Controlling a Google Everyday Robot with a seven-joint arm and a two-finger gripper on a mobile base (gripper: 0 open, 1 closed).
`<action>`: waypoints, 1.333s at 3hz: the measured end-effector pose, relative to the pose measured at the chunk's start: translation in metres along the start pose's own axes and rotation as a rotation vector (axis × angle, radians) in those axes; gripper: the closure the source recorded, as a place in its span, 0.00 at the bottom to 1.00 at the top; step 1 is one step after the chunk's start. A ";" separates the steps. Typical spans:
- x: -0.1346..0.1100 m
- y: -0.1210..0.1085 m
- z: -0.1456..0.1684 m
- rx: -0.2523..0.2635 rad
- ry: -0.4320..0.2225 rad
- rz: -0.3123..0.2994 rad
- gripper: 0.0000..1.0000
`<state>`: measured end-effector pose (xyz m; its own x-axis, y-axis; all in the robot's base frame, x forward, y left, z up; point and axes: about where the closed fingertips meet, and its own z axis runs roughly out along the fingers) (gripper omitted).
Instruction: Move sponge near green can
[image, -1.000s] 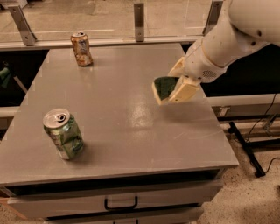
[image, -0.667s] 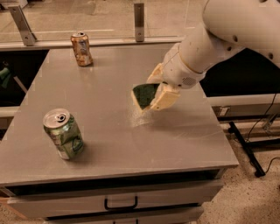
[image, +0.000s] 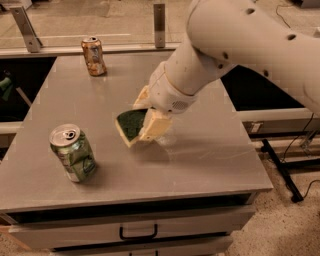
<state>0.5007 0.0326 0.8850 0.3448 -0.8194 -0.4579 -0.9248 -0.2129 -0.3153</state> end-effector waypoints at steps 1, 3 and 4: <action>-0.020 0.004 0.019 -0.034 -0.019 -0.012 0.83; -0.046 0.010 0.036 -0.072 -0.052 -0.029 0.36; -0.053 0.012 0.039 -0.080 -0.060 -0.038 0.13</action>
Offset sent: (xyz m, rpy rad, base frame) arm -0.0237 0.0681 -0.0196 0.0232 0.0752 0.0927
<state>0.4780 0.0945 0.8728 0.3867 -0.7772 -0.4964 -0.9199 -0.2870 -0.2673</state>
